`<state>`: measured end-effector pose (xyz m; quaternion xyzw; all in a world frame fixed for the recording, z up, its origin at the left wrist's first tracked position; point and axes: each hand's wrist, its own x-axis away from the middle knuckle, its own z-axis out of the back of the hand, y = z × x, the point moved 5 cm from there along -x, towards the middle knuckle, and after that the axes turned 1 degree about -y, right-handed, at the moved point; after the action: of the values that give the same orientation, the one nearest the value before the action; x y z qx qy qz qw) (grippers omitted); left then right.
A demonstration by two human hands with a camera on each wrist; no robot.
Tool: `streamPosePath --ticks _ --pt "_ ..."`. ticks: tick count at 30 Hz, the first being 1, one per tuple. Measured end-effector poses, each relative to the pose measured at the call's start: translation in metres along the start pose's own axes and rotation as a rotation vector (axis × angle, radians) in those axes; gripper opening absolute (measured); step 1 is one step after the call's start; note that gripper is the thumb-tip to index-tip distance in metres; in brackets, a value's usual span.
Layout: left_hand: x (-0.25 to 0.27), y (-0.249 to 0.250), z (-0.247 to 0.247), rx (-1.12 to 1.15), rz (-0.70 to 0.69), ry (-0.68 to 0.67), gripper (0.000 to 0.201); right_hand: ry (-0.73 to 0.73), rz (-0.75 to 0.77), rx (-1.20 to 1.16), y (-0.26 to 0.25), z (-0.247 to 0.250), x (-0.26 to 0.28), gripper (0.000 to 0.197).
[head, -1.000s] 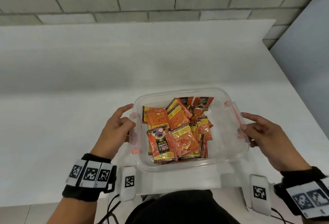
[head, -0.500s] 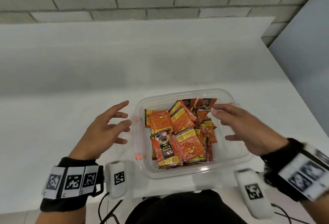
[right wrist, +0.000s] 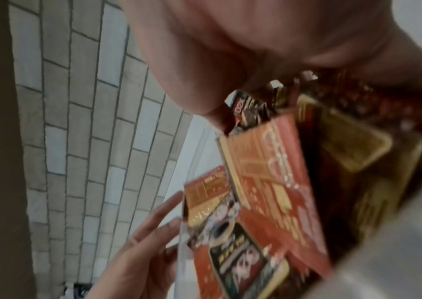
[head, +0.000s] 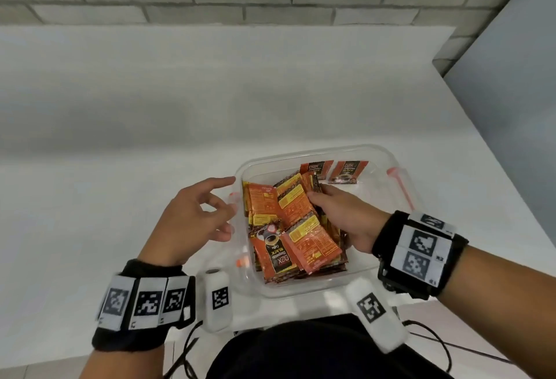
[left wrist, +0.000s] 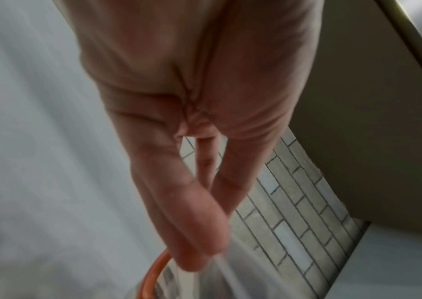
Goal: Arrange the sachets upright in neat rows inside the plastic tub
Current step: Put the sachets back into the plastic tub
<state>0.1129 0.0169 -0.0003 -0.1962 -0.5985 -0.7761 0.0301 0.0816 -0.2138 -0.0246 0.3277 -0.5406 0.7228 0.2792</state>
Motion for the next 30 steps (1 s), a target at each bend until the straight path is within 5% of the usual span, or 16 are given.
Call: streamPosePath --ticks 6,9,14,20,25,30 --pt "0.001 0.002 -0.001 -0.004 0.005 -0.003 0.039 -0.032 0.001 0.083 -0.010 -0.015 0.007 0.045" --pt "0.000 0.001 -0.001 0.008 0.018 -0.002 0.040 -0.033 -0.014 0.047 -0.014 -0.007 0.017 0.012" --pt "0.002 0.000 -0.001 0.019 0.019 0.001 0.040 0.040 -0.029 0.010 -0.019 0.011 0.024 0.061" --pt "0.003 0.001 -0.001 0.030 0.012 0.005 0.040 0.032 -0.005 0.044 -0.024 0.011 0.019 0.066" --pt "0.005 0.004 -0.001 0.026 -0.009 -0.003 0.026 -0.078 -0.013 0.079 -0.030 -0.005 0.021 0.048" --pt "0.005 0.006 -0.002 -0.031 -0.034 -0.019 0.037 -0.007 0.001 0.075 -0.026 0.011 0.015 0.066"
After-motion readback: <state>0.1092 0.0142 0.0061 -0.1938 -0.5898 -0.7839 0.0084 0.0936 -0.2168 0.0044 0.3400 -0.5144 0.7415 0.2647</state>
